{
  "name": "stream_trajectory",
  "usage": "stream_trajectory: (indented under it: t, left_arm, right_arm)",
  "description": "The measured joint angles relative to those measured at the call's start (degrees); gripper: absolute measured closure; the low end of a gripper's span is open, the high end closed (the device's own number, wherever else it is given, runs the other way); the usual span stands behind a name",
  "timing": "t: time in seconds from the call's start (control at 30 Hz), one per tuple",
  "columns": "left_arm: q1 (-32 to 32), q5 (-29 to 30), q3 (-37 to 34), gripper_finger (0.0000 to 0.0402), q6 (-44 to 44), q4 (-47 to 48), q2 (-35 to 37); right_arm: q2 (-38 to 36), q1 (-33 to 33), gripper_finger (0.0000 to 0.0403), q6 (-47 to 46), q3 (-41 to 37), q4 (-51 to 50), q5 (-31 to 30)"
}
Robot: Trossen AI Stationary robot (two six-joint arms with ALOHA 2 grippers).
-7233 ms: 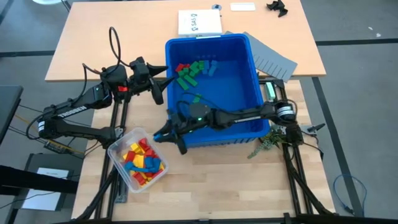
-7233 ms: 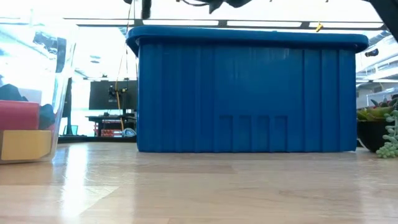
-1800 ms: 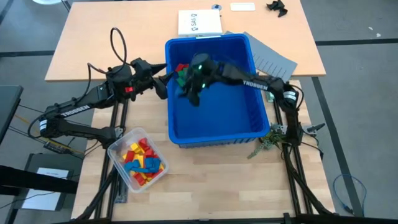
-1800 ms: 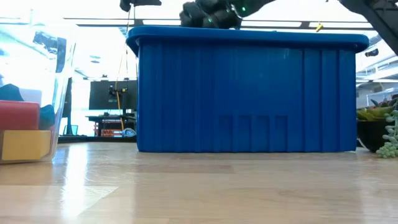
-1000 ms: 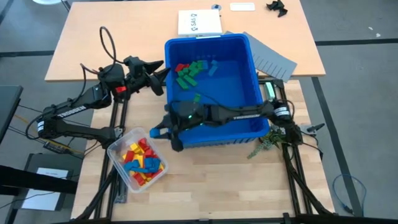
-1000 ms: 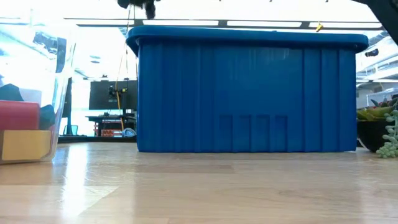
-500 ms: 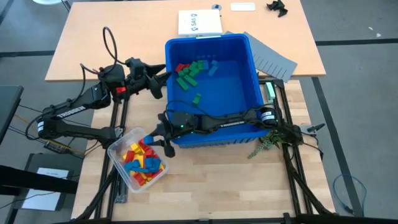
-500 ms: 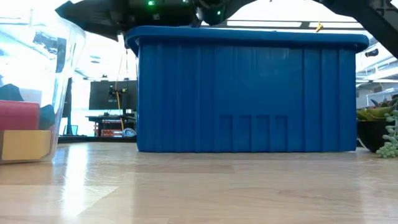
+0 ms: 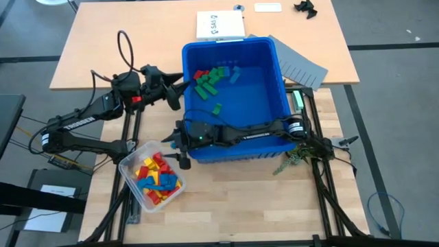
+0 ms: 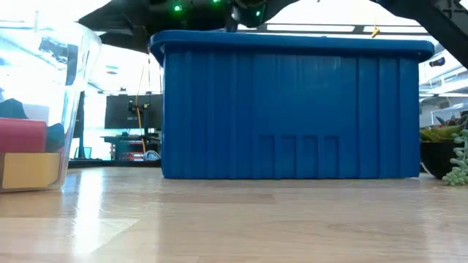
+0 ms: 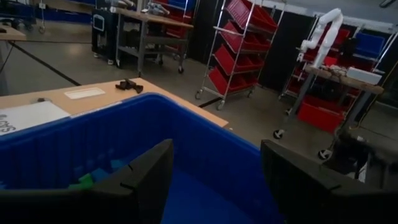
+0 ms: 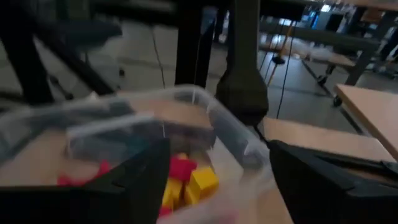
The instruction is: Sort Items/Unsort Items
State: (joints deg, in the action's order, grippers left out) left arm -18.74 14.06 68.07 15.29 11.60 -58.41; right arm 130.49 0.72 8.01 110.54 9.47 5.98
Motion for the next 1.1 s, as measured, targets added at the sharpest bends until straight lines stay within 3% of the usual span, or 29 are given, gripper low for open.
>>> stream_trajectory:
  t: [0.2, 0.67, 0.9, 1.1]
  left_arm:
    - [0.0, 0.0, 0.0, 0.0154, 0.0, 0.5, 0.6]
    - [0.0, 0.2, 0.0, 0.0153, -0.4, 0.7, 1.7]
    - [0.0, 0.7, 0.0, 0.0154, -3.0, 3.5, 1.7]
    - [-0.1, 11.9, 0.0, 0.0154, -4.8, 11.5, 1.7]
  right_arm:
    - [-6.8, -1.1, 0.0112, 5.5, -0.1, -13.3, -3.1]
    - [-22.9, -6.6, 0.0142, 8.9, -0.1, -47.7, -5.8]
    - [-29.3, -9.8, 0.0154, 10.2, -0.1, -57.6, -8.2]
    - [-32.2, -14.2, 0.016, 10.3, -0.1, -60.6, -8.2]
